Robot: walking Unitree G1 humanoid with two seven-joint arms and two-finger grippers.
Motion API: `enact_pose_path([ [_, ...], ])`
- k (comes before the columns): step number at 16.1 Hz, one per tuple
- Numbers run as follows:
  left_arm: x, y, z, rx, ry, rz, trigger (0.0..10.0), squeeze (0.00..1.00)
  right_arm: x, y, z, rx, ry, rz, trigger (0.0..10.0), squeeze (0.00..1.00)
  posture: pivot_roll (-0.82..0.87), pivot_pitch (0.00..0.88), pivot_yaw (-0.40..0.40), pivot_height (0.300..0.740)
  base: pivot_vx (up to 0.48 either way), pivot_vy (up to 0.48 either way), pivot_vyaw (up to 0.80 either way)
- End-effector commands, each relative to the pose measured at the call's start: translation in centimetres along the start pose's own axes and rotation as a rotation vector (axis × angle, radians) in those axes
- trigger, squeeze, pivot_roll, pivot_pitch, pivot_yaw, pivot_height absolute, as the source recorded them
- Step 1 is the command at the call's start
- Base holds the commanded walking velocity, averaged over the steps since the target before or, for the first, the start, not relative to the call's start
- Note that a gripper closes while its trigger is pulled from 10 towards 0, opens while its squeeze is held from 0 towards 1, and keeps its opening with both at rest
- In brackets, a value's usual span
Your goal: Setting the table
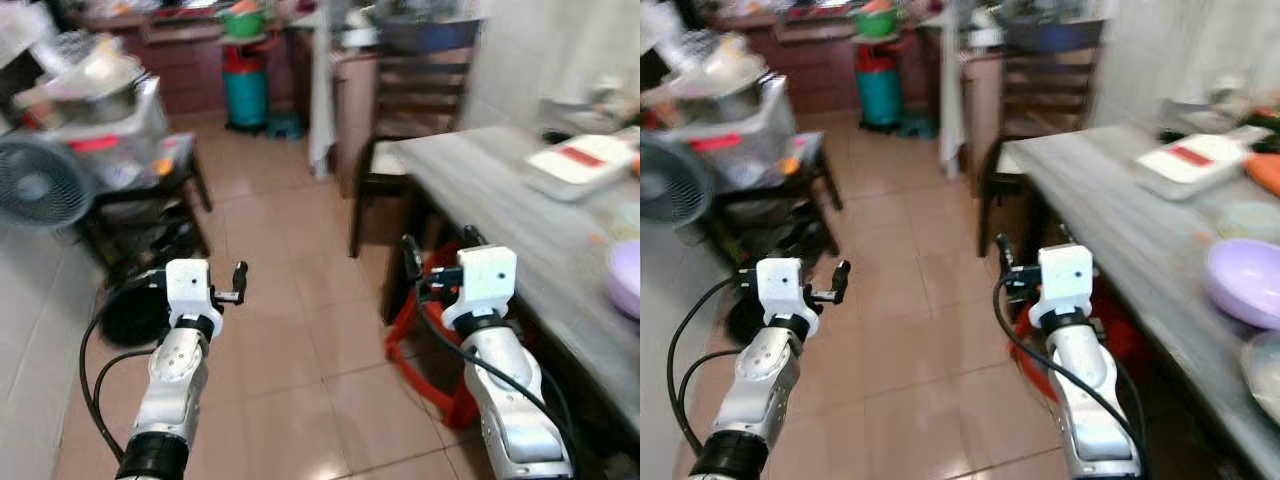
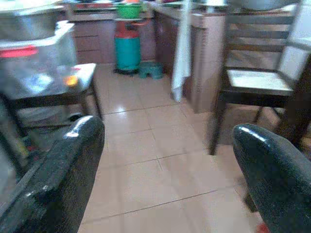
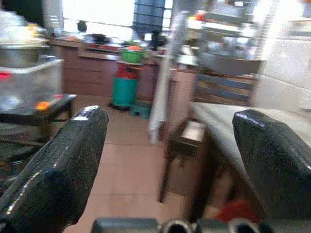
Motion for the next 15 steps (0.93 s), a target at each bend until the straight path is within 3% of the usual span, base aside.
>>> enact_pose_path([
  [1,0.35,1.39,0.04,0.032,-0.005,-0.026,10.0,0.0,1.2,1.12,-0.38,0.027,-0.041,-0.019,10.0,0.0,-0.02,0.0,0.031,0.74,0.0,0.349,0.71],
  [7,0.21,1.35,0.01,0.031,-0.001,-0.031,10.0,0.0,1.16,0.95,-0.41,0.018,-0.041,-0.021,10.0,0.0,-0.02,0.0,0.032,0.74,0.0,0.348,0.62],
  [11,0.11,1.24,0.03,0.029,0.0,-0.03,10.0,0.0,0.52,0.37,-0.46,-0.014,-0.008,-0.04,10.0,0.0,-0.02,0.0,0.032,0.74,0.0,0.351,0.0],
  [15,-0.02,1.25,0.07,0.028,0.004,-0.03,10.0,0.0,0.6,0.36,-0.5,-0.015,-0.013,-0.038,10.0,0.0,-0.02,0.0,0.03,0.74,0.0,0.355,-0.54],
])
Point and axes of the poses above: a point about 5 cm out from each wrist's last joint towards the gripper, its own z axis pointing back from the gripper into the wrist, its own x axis along the axis of the wrist's last joint, y = z × x, the point moved 6 cm from there along -z, pointing out of the wrist towards the gripper, and after that the axes turned 12 degrees about z, right-handed, at the moved point
